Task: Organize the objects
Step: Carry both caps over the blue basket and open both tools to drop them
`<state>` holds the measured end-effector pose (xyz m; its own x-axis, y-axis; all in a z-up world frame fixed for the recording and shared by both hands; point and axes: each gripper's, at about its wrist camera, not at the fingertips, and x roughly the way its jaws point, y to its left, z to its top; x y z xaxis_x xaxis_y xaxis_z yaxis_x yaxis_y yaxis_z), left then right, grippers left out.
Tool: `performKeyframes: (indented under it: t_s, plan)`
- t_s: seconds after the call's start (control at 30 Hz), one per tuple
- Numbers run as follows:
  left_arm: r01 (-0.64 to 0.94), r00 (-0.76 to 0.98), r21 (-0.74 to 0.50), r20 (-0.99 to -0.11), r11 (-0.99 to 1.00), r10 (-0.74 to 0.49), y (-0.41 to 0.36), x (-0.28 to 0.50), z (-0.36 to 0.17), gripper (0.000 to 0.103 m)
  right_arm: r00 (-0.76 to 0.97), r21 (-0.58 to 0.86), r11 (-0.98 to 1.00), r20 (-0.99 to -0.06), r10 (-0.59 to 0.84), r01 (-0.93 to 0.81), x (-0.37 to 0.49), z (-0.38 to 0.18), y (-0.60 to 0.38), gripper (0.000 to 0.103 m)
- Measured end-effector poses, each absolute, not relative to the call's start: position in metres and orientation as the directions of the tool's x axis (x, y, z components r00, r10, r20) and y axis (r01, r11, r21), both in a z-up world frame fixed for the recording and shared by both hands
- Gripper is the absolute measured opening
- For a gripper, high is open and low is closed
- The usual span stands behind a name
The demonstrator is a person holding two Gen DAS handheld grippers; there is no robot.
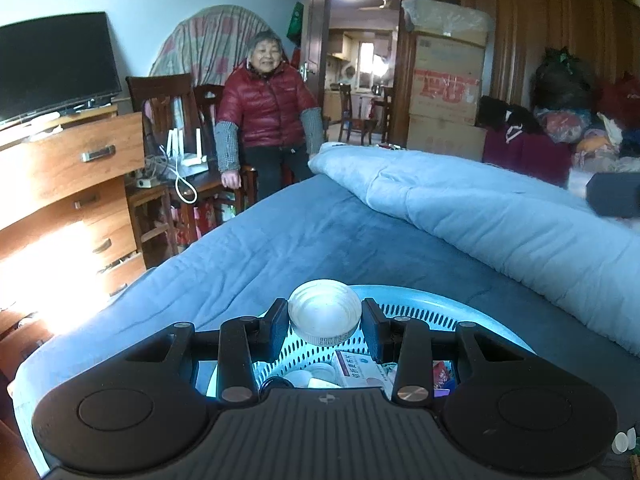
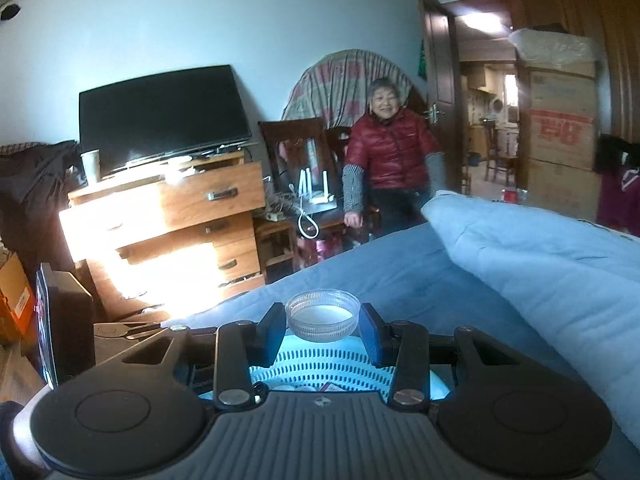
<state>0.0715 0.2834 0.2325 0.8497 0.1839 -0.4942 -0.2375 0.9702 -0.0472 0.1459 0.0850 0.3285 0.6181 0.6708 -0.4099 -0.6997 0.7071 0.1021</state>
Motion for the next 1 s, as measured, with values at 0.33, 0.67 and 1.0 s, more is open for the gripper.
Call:
performKeyframes:
  t_s: [0.33, 0.67, 1.0]
  plan:
    - [-0.241, 0.848, -0.053, -0.497, 0.969, 0.184, 0.287, 0.076, 0.228, 0.04, 0.613, 0.098, 0.706, -0.424, 0.667, -0.701, 0.157, 0.32, 0.103, 0.043]
    - [-0.24, 0.844, -0.051, -0.504, 0.969, 0.182, 0.283, 0.08, 0.225, 0.04, 0.613, 0.102, 0.708, -0.426, 0.665, -0.698, 0.157, 0.319, 0.103, 0.043]
    - [-0.242, 0.841, -0.048, -0.508, 0.969, 0.185, 0.282, 0.085, 0.222, 0.04, 0.607, 0.106, 0.706, -0.433, 0.667, -0.7, 0.164, 0.309, 0.098, 0.043]
